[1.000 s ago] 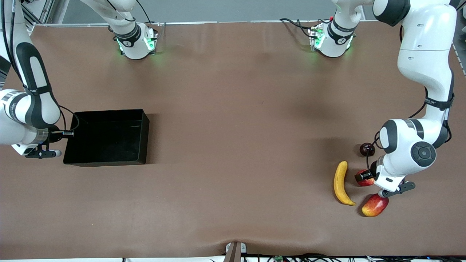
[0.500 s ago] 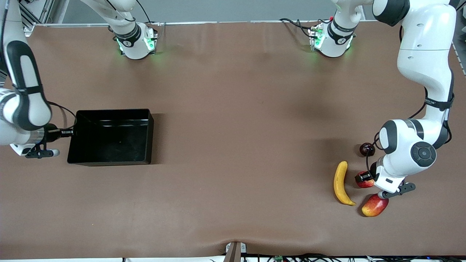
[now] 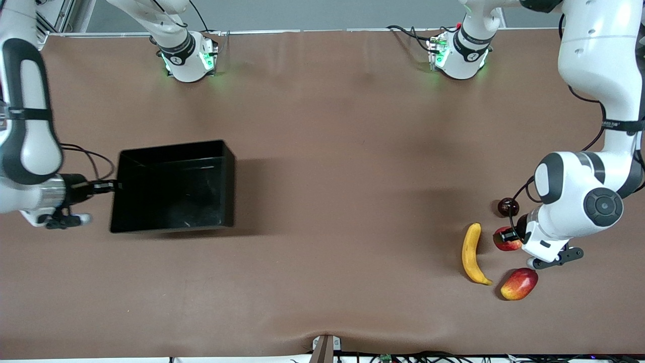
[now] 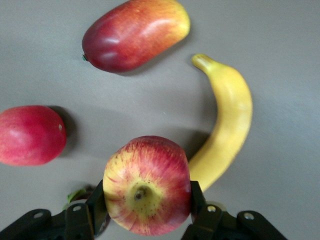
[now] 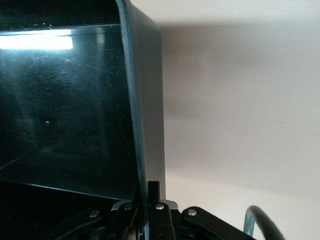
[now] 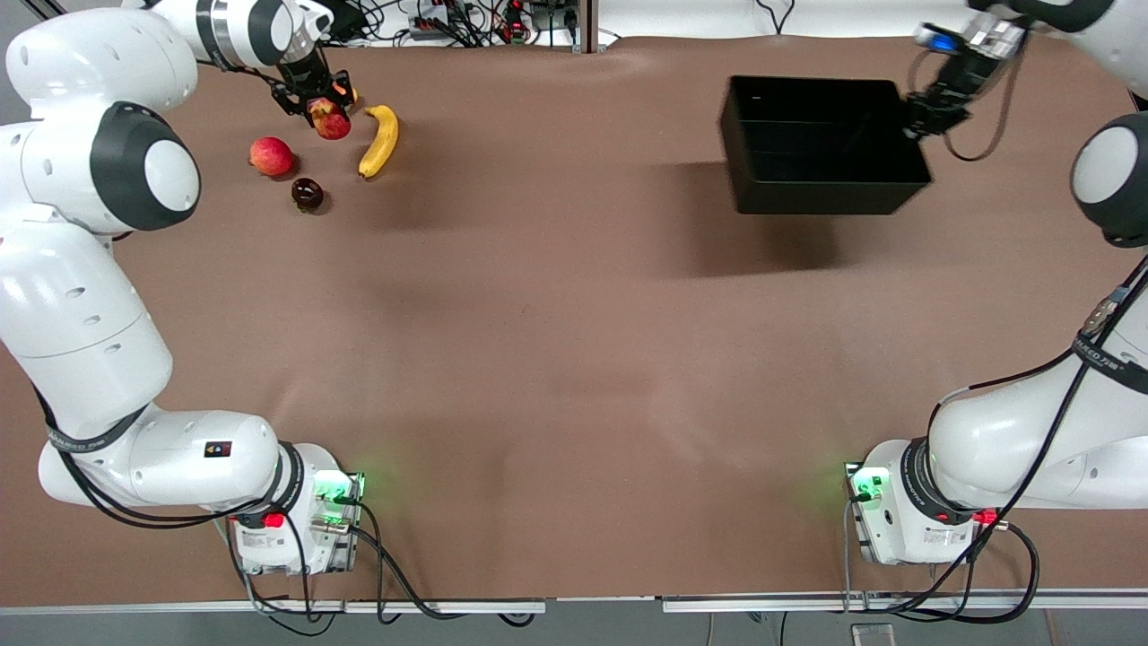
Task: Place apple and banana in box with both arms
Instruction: 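Hold the apple while the right gripper pushes the black box toward the fruit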
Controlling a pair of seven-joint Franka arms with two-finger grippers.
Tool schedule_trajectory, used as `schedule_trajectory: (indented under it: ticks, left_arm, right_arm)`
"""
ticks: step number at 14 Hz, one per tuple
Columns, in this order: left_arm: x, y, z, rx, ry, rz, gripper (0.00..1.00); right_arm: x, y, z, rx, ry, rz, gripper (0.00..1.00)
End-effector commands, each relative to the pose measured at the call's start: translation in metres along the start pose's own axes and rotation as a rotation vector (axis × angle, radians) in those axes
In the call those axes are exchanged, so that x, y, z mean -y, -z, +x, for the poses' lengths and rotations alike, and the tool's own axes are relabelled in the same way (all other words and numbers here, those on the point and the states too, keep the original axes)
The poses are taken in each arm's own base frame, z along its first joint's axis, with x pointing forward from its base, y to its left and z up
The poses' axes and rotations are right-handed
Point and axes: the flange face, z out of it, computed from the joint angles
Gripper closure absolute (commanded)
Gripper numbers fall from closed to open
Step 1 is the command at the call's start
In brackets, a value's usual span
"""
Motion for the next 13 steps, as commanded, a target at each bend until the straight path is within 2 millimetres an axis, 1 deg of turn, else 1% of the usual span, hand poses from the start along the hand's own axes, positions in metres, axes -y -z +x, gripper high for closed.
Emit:
schedule_trajectory:
  ticks: [1, 2, 4, 5, 6, 7, 8, 9, 10, 11, 12, 13]
  left_arm:
    - [-0.009, 0.021, -0.012, -0.002, -0.032, 0.017, 1.0]
    - [-0.01, 0.026, -0.013, -0.003, -0.033, 0.016, 1.0]
    - [-0.008, 0.025, -0.018, 0.005, -0.033, 0.021, 1.0]
    - [-0.006, 0.028, -0.018, 0.001, -0.034, 0.024, 1.0]
    - [-0.006, 0.031, -0.023, 0.001, -0.037, 0.027, 1.0]
    - [-0.005, 0.034, -0.025, 0.0, -0.037, 0.027, 1.0]
    - [-0.004, 0.034, -0.027, 0.003, -0.035, 0.027, 1.0]
    - [-0.003, 0.035, -0.028, 0.01, -0.035, 0.03, 1.0]
    - [-0.003, 0.035, -0.029, 0.012, -0.032, 0.03, 1.0]
    - [-0.004, 0.036, -0.03, 0.017, -0.03, 0.032, 1.0]
    - [-0.003, 0.036, -0.03, 0.026, -0.025, 0.035, 1.0]
    - [-0.003, 0.035, -0.031, 0.029, -0.025, 0.036, 1.0]
  right_arm:
    - [0.087, -0.003, 0.012, -0.005, -0.008, 0.047, 1.0]
    - [0.12, -0.012, 0.017, -0.012, -0.007, 0.052, 1.0]
    - [0.18, -0.033, 0.025, -0.05, -0.028, 0.037, 1.0]
    - [0.218, -0.052, 0.027, -0.053, -0.015, 0.014, 1.0]
    - [0.244, -0.07, 0.029, -0.057, -0.026, 0.004, 1.0]
    - [0.259, -0.081, 0.032, -0.074, -0.046, 0.007, 1.0]
    - [0.279, -0.093, 0.034, -0.09, -0.049, 0.012, 1.0]
    - [0.303, -0.113, 0.033, -0.091, -0.035, 0.01, 1.0]
    - [0.321, -0.132, 0.034, -0.099, -0.037, 0.005, 1.0]
    - [0.328, -0.15, 0.039, -0.111, -0.076, 0.016, 1.0]
    - [0.34, -0.166, 0.041, -0.121, -0.103, 0.022, 1.0]
    - [0.353, -0.183, 0.041, -0.132, -0.093, 0.015, 1.0]
